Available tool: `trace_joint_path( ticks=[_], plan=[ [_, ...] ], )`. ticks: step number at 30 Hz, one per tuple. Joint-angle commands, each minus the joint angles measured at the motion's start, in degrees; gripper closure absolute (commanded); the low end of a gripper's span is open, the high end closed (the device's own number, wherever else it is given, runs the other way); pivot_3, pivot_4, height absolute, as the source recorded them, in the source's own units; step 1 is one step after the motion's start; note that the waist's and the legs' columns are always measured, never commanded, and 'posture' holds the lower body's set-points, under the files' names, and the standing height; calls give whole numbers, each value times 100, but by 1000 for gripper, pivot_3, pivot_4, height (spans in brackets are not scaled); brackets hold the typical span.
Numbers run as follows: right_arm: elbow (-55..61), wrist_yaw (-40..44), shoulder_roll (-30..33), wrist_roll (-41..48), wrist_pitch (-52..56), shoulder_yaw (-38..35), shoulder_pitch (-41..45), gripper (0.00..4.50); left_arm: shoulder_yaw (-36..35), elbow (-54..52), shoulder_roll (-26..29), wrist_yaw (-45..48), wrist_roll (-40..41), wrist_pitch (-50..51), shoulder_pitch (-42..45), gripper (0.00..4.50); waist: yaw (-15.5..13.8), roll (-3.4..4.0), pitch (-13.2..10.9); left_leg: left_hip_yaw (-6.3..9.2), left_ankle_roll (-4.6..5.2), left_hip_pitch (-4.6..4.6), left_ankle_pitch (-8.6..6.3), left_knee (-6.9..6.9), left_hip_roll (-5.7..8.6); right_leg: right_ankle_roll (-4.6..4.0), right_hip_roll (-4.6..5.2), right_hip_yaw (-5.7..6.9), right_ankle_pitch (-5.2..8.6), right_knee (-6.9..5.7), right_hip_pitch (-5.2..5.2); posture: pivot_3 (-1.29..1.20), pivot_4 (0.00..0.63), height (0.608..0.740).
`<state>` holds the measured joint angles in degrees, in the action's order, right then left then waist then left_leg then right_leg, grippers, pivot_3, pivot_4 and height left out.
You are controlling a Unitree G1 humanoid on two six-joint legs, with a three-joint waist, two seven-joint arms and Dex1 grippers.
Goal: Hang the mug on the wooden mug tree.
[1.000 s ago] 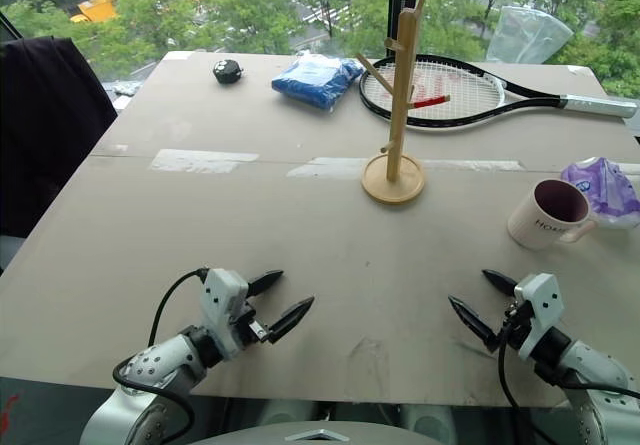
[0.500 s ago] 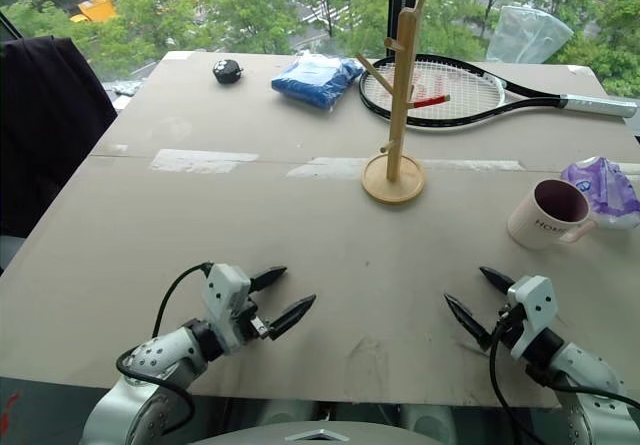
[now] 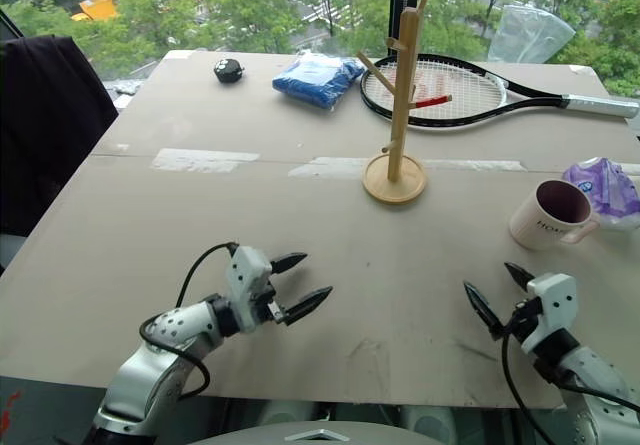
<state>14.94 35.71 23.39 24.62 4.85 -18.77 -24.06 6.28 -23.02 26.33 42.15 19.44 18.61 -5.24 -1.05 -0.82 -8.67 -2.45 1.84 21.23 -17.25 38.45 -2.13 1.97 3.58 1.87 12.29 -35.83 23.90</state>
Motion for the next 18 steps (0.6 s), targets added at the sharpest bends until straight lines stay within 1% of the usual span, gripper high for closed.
trace_joint_path(
  ticks=[1, 8, 13, 18],
  plan=[
    [-263, -258, 189, 171, 53, -686, 178, 0, 249, -426, 100, 224, 134, 197, 564, 44, 16, 0, 0, -3, 0, 0, 0, 2, 3, -1, 0, -3, -2, 0, -1, 0, 150, 740],
    [-1014, -604, 533, 225, 327, -1310, 783, 0, 350, -849, 183, 460, 678, 823, 1447, 44, 39, 2, 1, -15, 0, -13, 0, 2, -1, -6, -33, -29, -6, -5, -2, 0, 150, 740],
    [-1640, -604, 771, 271, 326, -1523, 1297, 0, 300, -1014, 312, 531, 975, 1184, 1762, 44, 34, 5, 2, -18, 1, -11, 1, -1, -2, -8, -53, -41, -6, -5, -3, 0, 150, 740],
    [-2470, -567, 1072, 306, 361, -1552, 2167, 0, 289, -1170, 460, 558, 1150, 1435, 1918, 44, 71, 0, -3, -23, 1, -21, 1, 0, 3, -6, -65, -92, -7, -5, -5, 0, 150, 740]
  ],
)
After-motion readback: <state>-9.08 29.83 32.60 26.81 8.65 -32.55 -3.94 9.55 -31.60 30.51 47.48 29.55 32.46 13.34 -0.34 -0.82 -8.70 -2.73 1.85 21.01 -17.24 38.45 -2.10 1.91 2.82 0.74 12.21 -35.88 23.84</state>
